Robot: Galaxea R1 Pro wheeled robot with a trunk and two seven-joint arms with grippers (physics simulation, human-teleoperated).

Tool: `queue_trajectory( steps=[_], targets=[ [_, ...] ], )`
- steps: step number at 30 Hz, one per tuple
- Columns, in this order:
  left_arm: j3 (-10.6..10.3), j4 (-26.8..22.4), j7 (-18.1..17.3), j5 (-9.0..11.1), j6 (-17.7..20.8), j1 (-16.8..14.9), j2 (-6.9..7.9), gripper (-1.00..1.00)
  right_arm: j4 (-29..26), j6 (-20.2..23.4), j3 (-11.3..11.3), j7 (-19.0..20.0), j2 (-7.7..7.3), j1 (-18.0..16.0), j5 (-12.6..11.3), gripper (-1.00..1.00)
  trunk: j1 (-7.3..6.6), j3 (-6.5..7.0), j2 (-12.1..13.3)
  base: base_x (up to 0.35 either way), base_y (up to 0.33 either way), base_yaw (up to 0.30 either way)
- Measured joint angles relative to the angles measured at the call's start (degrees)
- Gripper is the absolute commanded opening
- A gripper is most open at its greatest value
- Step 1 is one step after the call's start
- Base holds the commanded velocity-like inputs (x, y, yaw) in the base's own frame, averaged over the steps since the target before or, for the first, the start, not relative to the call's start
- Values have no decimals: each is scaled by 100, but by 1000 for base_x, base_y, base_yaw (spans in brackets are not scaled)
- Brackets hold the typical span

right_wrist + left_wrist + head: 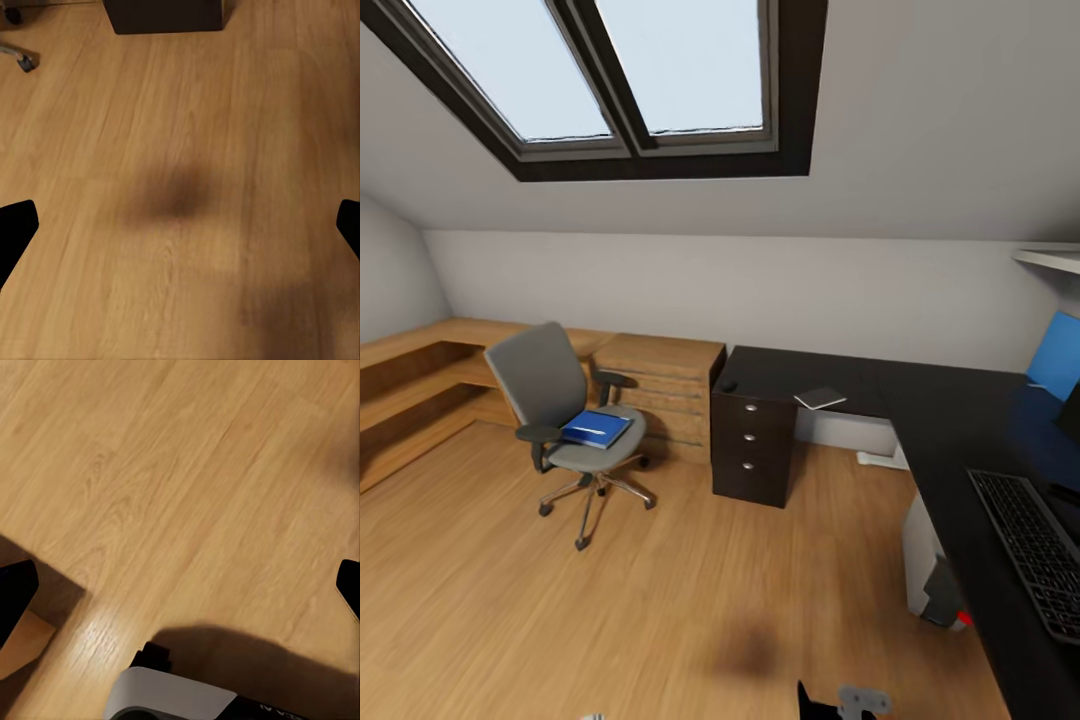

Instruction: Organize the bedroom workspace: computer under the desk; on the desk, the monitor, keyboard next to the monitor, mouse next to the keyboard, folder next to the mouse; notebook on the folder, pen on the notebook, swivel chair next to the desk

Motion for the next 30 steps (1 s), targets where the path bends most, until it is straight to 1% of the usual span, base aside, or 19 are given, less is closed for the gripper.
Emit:
queue_trajectory(
  steps=[17, 21, 22, 24, 25, 26, 27, 28, 29, 30],
  targets=[
    [0, 9, 0, 0, 1, 1, -2, 100, 0, -3, 7, 0, -3, 0, 9, 100, 0, 0, 0, 327, 0, 0],
    [5, -15, 0, -7, -19, -1, -33, 100, -10, -16, 17, 10, 5, 0, 33, 100, 0, 0, 0, 327, 0, 0],
    [5, -89, 0, -8, -17, -1, -32, 100, -30, -68, 27, 12, 8, 0, 35, 100, 0, 0, 0, 327, 0, 0],
    [1, -495, 7, -13, 7, -4, -28, 100, -80, -218, 36, 3, 30, 0, 32, 100, 0, 1, 0, 328, 0, 0],
    [53, -1212, 53, -2, 471, -3, 35, 100, -512, -168, -17, -257, 86, -6, 5, 100, 0, -1, 0, 328, 0, 0],
    [88, -2360, 84, -14, 797, -4, 41, 100, -1449, 4, -22, -492, 92, -8, -5, 100, 0, 0, 0, 328, 0, 0],
    [164, -2732, 127, -19, 1138, -3, 43, 100, -2421, 270, -5, -770, 90, -34, -1, 100, 0, 2, -1, 328, 0, 0],
    [470, -3604, 249, -31, 1975, -5, 28, 100, -3457, 1961, -1, -1729, 81, -39, 38, 100, 0, 1, 1, 329, 0, 0],
    [511, -4028, 261, -32, 2083, -5, 30, 100, -4547, 2675, 18, -1866, 79, -54, 97, 100, 0, 2, 0, 329, 0, 0],
    [539, -4270, 266, -31, 2162, -6, 31, 100, -5039, 3218, 22, -1931, 76, -70, 141, 100, -1, 2, -1, 329, 0, 0]
  ],
)
